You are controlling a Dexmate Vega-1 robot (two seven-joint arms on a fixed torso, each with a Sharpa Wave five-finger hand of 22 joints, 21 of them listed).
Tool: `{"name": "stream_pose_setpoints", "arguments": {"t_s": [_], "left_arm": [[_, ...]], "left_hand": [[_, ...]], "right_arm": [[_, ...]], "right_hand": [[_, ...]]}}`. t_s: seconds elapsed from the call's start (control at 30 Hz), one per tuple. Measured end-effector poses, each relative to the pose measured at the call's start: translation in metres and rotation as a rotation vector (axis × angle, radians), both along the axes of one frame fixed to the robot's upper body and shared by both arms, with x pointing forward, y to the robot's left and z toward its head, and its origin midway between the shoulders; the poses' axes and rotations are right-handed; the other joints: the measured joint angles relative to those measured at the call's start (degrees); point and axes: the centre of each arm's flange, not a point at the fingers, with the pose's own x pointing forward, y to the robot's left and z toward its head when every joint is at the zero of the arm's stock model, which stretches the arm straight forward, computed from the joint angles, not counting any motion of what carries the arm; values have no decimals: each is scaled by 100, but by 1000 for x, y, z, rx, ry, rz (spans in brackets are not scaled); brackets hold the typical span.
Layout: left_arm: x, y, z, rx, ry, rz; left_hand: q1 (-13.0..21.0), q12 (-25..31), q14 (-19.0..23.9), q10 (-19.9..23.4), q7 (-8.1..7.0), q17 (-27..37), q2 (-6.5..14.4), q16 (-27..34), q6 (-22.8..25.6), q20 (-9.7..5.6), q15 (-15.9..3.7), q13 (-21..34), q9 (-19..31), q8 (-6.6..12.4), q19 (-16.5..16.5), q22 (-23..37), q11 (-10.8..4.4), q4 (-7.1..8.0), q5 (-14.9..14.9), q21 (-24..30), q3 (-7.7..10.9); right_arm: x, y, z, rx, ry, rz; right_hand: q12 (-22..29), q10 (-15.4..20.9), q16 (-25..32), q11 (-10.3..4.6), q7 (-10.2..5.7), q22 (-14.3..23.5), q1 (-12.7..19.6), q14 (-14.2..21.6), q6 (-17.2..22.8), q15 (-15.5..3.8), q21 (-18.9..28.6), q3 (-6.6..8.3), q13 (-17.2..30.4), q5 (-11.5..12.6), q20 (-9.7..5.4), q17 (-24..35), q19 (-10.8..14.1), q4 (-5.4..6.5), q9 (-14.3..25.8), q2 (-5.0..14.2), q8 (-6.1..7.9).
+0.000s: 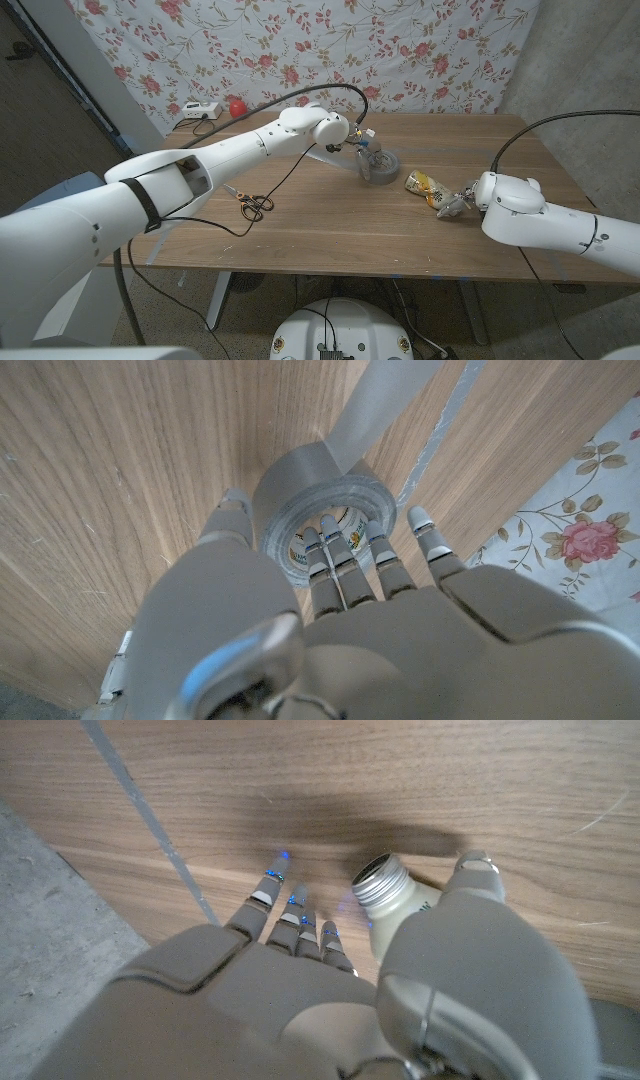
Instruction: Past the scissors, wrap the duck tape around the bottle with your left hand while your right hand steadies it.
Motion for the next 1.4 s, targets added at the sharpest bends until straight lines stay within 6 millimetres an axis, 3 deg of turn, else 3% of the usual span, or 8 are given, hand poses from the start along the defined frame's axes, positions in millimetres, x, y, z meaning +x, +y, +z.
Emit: {"name": "stream_pose_setpoints", "arguments": {"t_s": [0.17, 0.3, 0.53, 0.7, 0.87, 1.0, 1.2, 1.4], "left_arm": [[1, 2, -1, -1, 1, 2], [1, 4, -2, -4, 1, 7], [4, 8, -2, -8, 5, 15], [6, 12, -2, -23, 11, 15], [9, 15, -1, -29, 15, 17], [11, 19, -1, -36, 18, 21], [15, 23, -1, -39, 22, 28], [17, 25, 1, -41, 23, 27]], "left_hand": [[0, 0, 0, 0, 0, 0, 0, 0, 0, 0, 0, 0, 0, 0, 0, 0, 0, -24, 0, 0, -24], [0, 0, 0, 0, 0, 0, 0, 0, 0, 0, 0, 0, 0, 0, 0, 0, 0, -24, 0, -36, -24], [0, -20, 0, 0, 0, -2, 0, 0, 0, 0, 0, -1, 0, 0, 0, 0, 0, -24, 0, -45, -24], [0, -20, -2, 0, 0, -4, 0, -45, 0, 0, -2, -1, 0, 0, 0, 0, 0, -1, 0, -45, -48], [0, -20, -12, 0, 0, -3, 0, -62, 0, 0, -11, 28, 0, 0, 0, 0, 0, -1, 0, -45, -48], [0, -20, -23, 0, 0, -3, 0, -67, 0, 0, -21, 28, 0, 0, 0, 0, 0, -1, 0, -45, -47], [-9, -20, -11, -1, 0, -2, 9, -95, 0, 0, -9, 27, 0, 0, 0, 0, 0, -4, 0, -88, -51], [-30, -20, -10, 20, 0, 3, 30, -82, 0, 0, -9, 28, 0, 0, 0, 0, -21, -7, 37, -89, -88]], "right_arm": [[-1, 4, 13, -17, -58, -13], [-1, 8, 25, -35, -114, -16], [-3, 9, 37, -59, -172, -26], [12, 35, 49, -121, -174, 20], [27, 48, 51, -162, -125, 42], [41, 57, 55, -202, -69, 54], [55, 63, 58, -236, 1, 45], [61, 65, 56, -251, 53, 21]], "right_hand": [[-130, -244, -15, 330, 23, 0, -141, -317, -234, 196, -85, -196, -49, 70, 151, -113, -151, 97, 16, -10, 21], [-131, -332, -15, 420, 20, 0, -190, -375, -368, 254, -107, -240, -73, 85, 199, -165, -199, 115, 17, -24, 21], [-131, -321, -15, 426, 20, 0, -210, -375, -302, 254, -107, -313, -80, 117, 221, -208, -221, 137, 16, -47, 64], [-104, -172, 52, 191, 10, 1, -149, -291, -230, 87, -107, -351, -106, 161, 126, -277, -125, 99, 16, -10, 109], [-104, -139, 53, 158, 20, 1, -7, -270, -179, 66, -82, -373, -106, 202, 70, -312, -13, 75, 16, 13, 109], [-27, -6, 151, 34, 22, 11, 221, -87, -59, -60, 19, -367, -134, 259, 51, -387, 256, -31, 16, 59, 181], [95, 582, 446, -253, -179, 105, 668, 782, 326, -517, 439, -385, -186, 395, -150, -524, 1098, -162, 12, 304, 256], [214, 1148, 890, -668, -500, 394, 1658, 1809, 696, -604, 1127, -134, -131, 504, -564, -371, 1878, -466, 16, 1010, 300]]}}
